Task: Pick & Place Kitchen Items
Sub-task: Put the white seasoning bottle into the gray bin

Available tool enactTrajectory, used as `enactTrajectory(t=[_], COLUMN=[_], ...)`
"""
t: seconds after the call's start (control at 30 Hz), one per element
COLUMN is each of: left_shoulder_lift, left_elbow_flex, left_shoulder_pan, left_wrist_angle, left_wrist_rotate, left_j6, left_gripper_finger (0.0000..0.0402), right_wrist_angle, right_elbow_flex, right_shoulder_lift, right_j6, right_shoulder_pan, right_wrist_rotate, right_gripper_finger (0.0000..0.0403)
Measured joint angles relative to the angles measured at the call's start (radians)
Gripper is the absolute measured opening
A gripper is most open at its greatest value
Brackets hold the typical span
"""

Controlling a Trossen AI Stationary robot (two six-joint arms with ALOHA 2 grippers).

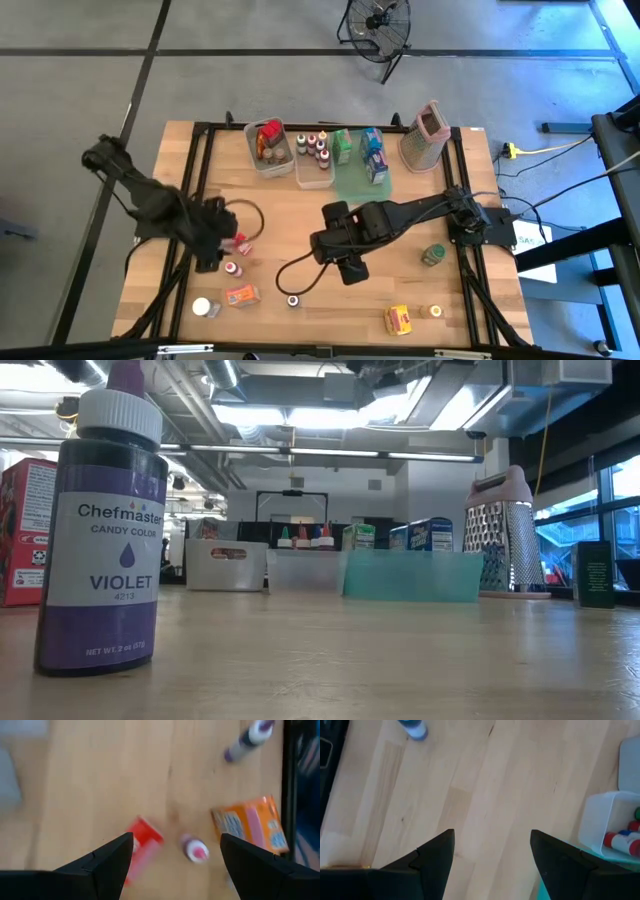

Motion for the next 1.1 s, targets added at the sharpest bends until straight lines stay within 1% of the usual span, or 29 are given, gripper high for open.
enactTrajectory(t=[0.1,0.17,0.3,0.37,0.43,0.5,0.6,0.63,0.83,0.93,1.1], left_shoulder_lift=[0.060,0.092,0.154,0.187,0.216,0.244,0.273,0.278,0.286,0.286,0.287], left_elbow_flex=[0.015,0.015,0.015,0.015,0.015,0.015,0.015,0.015,0.015,0.015,0.015], left_shoulder_pan=[-0.065,-0.091,-0.153,-0.194,-0.220,-0.231,-0.231,-0.231,-0.280,-0.306,-0.371], left_wrist_angle=[-0.012,0.002,0.046,0.098,0.122,0.121,0.088,0.077,0.013,0.017,0.044], left_wrist_rotate=[0.020,0.045,0.120,0.159,0.210,0.253,0.345,0.360,0.375,0.361,0.340], left_j6=[-0.120,-0.159,-0.169,-0.175,-0.155,-0.149,-0.174,-0.177,-0.246,-0.316,-0.378], left_gripper_finger=[0.0295,0.0294,0.0294,0.0295,0.0294,0.0294,0.0294,0.0294,0.0294,0.0294,0.0294], right_wrist_angle=[0.028,0.038,0.071,0.081,0.111,0.153,0.181,0.195,0.261,0.275,0.309], right_elbow_flex=[0.000,0.000,-0.017,-0.029,-0.045,-0.072,-0.091,-0.096,-0.104,-0.104,-0.104], right_shoulder_lift=[0.000,0.000,0.000,0.002,0.002,0.002,0.003,0.002,0.002,0.002,0.002], right_j6=[-0.002,-0.002,0.018,0.019,0.019,0.019,0.018,0.018,0.015,-0.001,-0.011], right_shoulder_pan=[0.000,0.000,0.001,0.006,0.010,0.012,0.011,0.010,0.009,0.016,0.026], right_wrist_rotate=[0.000,0.000,0.000,0.000,-0.002,-0.003,-0.003,-0.002,-0.002,-0.002,-0.003], right_gripper_finger=[0.0261,0.0261,0.0261,0.0261,0.0261,0.0261,0.0261,0.0261,0.0261,0.0261,0.0261])
